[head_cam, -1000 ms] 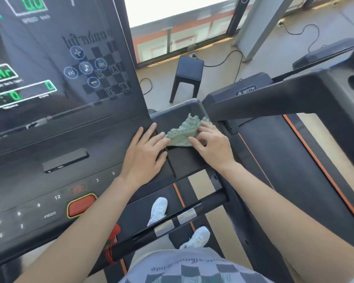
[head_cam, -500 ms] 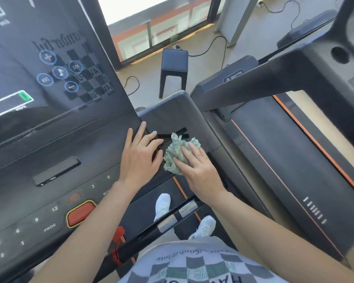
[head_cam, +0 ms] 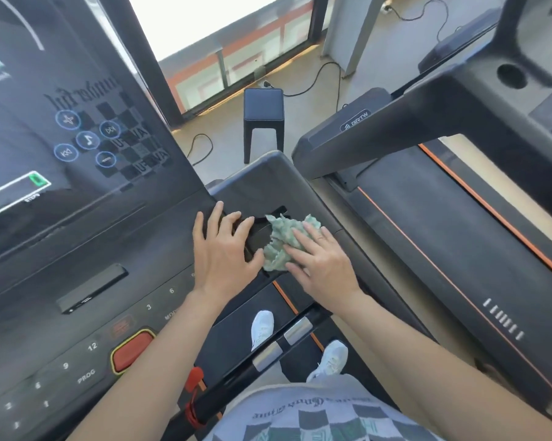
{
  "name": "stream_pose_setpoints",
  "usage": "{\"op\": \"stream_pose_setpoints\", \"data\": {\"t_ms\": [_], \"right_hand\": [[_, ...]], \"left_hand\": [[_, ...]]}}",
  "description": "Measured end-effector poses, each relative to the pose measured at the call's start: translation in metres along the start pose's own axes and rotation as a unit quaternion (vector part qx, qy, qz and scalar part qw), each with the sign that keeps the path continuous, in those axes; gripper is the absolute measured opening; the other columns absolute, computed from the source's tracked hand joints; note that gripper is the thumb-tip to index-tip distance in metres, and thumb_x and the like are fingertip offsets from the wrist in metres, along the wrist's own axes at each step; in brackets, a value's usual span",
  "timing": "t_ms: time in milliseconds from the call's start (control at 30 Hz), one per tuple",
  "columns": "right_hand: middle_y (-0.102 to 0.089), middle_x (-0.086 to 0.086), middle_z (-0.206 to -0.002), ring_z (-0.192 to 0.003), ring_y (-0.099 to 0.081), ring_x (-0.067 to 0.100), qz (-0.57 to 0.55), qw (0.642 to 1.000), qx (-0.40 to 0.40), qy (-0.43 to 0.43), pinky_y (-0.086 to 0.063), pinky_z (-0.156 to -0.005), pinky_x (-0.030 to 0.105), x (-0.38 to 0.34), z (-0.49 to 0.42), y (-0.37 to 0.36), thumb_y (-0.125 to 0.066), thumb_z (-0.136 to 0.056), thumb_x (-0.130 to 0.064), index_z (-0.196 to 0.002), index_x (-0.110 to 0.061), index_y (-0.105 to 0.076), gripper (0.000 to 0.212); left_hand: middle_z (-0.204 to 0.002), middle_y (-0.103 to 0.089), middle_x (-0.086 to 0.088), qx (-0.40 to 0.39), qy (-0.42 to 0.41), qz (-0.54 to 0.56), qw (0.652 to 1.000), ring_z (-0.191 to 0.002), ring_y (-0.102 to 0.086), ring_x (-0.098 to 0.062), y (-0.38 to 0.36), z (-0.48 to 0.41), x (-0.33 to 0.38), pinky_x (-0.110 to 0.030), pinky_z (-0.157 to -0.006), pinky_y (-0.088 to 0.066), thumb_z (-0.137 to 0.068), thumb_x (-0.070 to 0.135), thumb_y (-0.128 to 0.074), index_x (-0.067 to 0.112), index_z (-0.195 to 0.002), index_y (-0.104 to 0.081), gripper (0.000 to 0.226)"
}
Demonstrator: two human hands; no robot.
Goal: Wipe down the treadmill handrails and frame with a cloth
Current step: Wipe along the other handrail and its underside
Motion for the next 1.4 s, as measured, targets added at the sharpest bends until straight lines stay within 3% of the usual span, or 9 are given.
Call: {"op": "stream_pose_setpoints", "data": {"t_ms": [167,433,633,800,900,967,1133,1300,1400], "right_hand": [[-0.055,0.011,-0.147,-0.137,-0.051,0.036,-0.004,0.991,-0.007,-0.137,-0.044,-0.11,0.052,0.057,0.006,0.014,-0.072,-0.089,-0.02,-0.13,-0.018,-0.068,0.041],[-0.05,0.004,-0.149,-0.132,-0.049,0.031,-0.109,0.932,-0.189,-0.289,-0.045,-0.102,0.039,0.075,-0.075,-0.006,-0.055,-0.097,-0.05,-0.157,-0.036,-0.029,0.067],[-0.056,-0.008,-0.145,-0.133,-0.053,0.015,-0.362,0.841,-0.23,-0.329,-0.037,-0.117,0.037,0.098,-0.106,-0.019,-0.06,-0.09,-0.061,-0.147,-0.037,-0.049,0.063],[-0.069,0.007,-0.124,-0.094,-0.057,0.013,-0.373,0.809,-0.248,-0.382,-0.047,-0.082,0.029,0.126,-0.074,-0.014,-0.041,-0.101,-0.059,-0.132,-0.022,-0.065,0.054],[-0.058,-0.005,-0.073,-0.066,-0.047,0.013,-0.369,0.812,-0.215,-0.398,-0.043,-0.063,0.025,0.133,-0.063,-0.005,-0.045,-0.103,-0.05,-0.119,-0.011,-0.072,0.05],[-0.06,-0.019,-0.064,-0.067,-0.054,0.009,-0.363,0.832,-0.159,-0.388,-0.046,-0.064,0.024,0.128,-0.07,-0.001,-0.056,-0.1,-0.047,-0.1,-0.013,-0.078,0.04],[-0.069,0.0,-0.129,-0.122,-0.06,0.014,-0.304,0.887,-0.092,-0.335,-0.04,-0.101,0.02,0.099,-0.086,0.002,-0.073,-0.09,-0.032,-0.124,-0.022,-0.073,0.035],[-0.07,-0.005,-0.127,-0.119,-0.062,0.018,-0.28,0.9,-0.061,-0.328,-0.043,-0.103,0.025,0.1,-0.047,0.008,-0.077,-0.085,-0.027,-0.131,-0.033,-0.066,0.047],[-0.069,-0.007,-0.124,-0.116,-0.062,0.016,-0.306,0.89,-0.045,-0.335,-0.048,-0.102,0.033,0.102,-0.027,0.01,-0.081,-0.08,-0.025,-0.134,-0.034,-0.054,0.062]], "left_hand": [[-0.137,-0.057,-0.006,-0.029,0.008,-0.03,0.999,-0.148,-0.032,-0.035,-0.008,-0.001,0.002,-0.062,-0.122,-0.013,-0.079,0.059,-0.059,0.021,-0.135,-0.062,0.068],[-0.139,-0.057,-0.011,-0.032,0.022,-0.037,0.999,-0.148,-0.033,-0.036,-0.009,-0.002,0.01,-0.059,-0.122,-0.016,-0.08,0.059,-0.053,0.017,-0.135,-0.062,0.07],[-0.161,-0.039,-0.013,-0.063,0.001,-0.033,0.997,-0.152,-0.029,-0.034,-0.013,-0.029,0.026,-0.049,-0.123,-0.024,-0.082,0.073,-0.052,0.018,-0.151,-0.046,0.088],[-0.168,-0.025,-0.007,-0.108,0.015,-0.028,0.994,-0.154,-0.016,-0.038,-0.026,-0.04,0.038,-0.048,-0.125,-0.019,-0.08,0.082,-0.05,0.029,-0.158,-0.032,0.096],[-0.168,-0.024,-0.008,-0.102,0.025,-0.028,0.994,-0.155,-0.014,-0.038,-0.028,-0.039,0.04,-0.049,-0.126,-0.016,-0.08,0.083,-0.049,0.028,-0.158,-0.032,0.097],[-0.168,-0.023,-0.009,-0.109,0.031,-0.023,0.993,-0.155,-0.012,-0.039,-0.03,-0.039,0.04,-0.05,-0.126,-0.015,-0.08,0.082,-0.051,0.027,-0.158,-0.032,0.098],[-0.161,-0.037,-0.009,-0.103,0.052,0.038,0.993,-0.152,-0.021,-0.037,-0.026,-0.044,0.041,-0.051,-0.124,-0.02,-0.078,0.064,-0.068,0.024,-0.152,-0.043,0.088],[-0.139,-0.059,0.004,-0.001,-0.068,0.167,0.984,-0.132,-0.046,-0.021,-0.002,-0.071,0.069,-0.041,-0.107,-0.045,-0.093,0.031,-0.066,0.024,-0.134,-0.063,0.041],[-0.141,-0.059,0.005,-0.106,-0.2,0.163,0.96,-0.131,-0.05,-0.021,-0.017,-0.09,0.111,-0.039,-0.106,-0.043,-0.096,0.023,-0.064,0.027,-0.136,-0.063,0.04]]}}
Point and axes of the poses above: each hand's wrist, its own z-axis away from the middle knuckle, its own y-axis out of the back of the hand, x = y × z, the point moved 8 cm from there along -z, towards the middle knuckle
